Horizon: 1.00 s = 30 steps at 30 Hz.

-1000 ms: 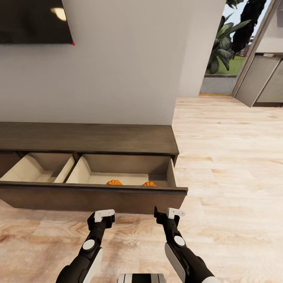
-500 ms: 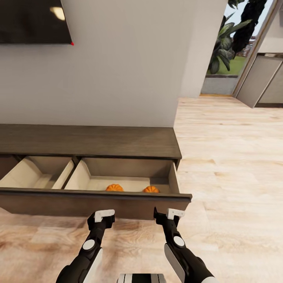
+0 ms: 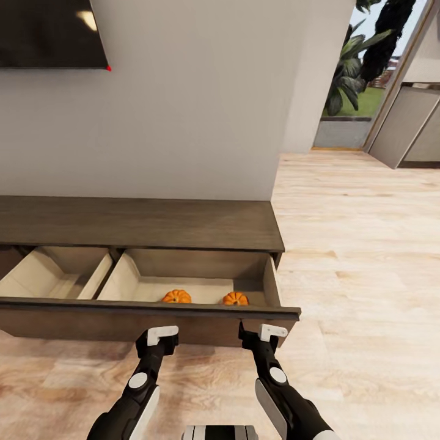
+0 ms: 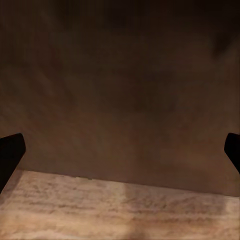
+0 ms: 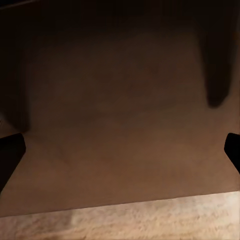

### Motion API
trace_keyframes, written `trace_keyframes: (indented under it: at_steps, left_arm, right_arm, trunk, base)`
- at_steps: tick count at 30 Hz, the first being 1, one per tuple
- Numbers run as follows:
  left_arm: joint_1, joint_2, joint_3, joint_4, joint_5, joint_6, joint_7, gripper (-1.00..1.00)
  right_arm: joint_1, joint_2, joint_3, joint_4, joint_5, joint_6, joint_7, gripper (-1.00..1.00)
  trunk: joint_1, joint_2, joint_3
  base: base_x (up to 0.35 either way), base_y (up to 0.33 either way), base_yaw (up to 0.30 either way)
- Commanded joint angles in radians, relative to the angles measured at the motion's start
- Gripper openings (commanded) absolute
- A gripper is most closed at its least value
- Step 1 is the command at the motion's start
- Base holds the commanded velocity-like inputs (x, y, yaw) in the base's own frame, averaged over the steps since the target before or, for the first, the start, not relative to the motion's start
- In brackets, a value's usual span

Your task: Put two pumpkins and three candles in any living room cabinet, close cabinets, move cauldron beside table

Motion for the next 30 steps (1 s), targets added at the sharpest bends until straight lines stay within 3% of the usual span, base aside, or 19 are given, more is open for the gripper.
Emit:
trace_keyframes:
  at_steps: [1, 30]
  left_arm:
    - [0.000, 0.000, -0.003, 0.000, 0.008, -0.003, 0.006, 1.00]
    - [0.000, 0.000, -0.003, 0.000, 0.009, -0.003, 0.006, 1.00]
  right_arm:
    - [-0.001, 0.000, 0.005, 0.000, -0.009, -0.006, -0.006, 1.00]
    - [-0.001, 0.001, 0.005, 0.000, -0.011, -0.006, -0.006, 1.00]
  trunk:
    - [0.000, 0.000, -0.001]
    - [0.000, 0.000, -0.001]
  base:
    - [0.162, 0.000, 0.000]
    - [0.227, 0.000, 0.000]
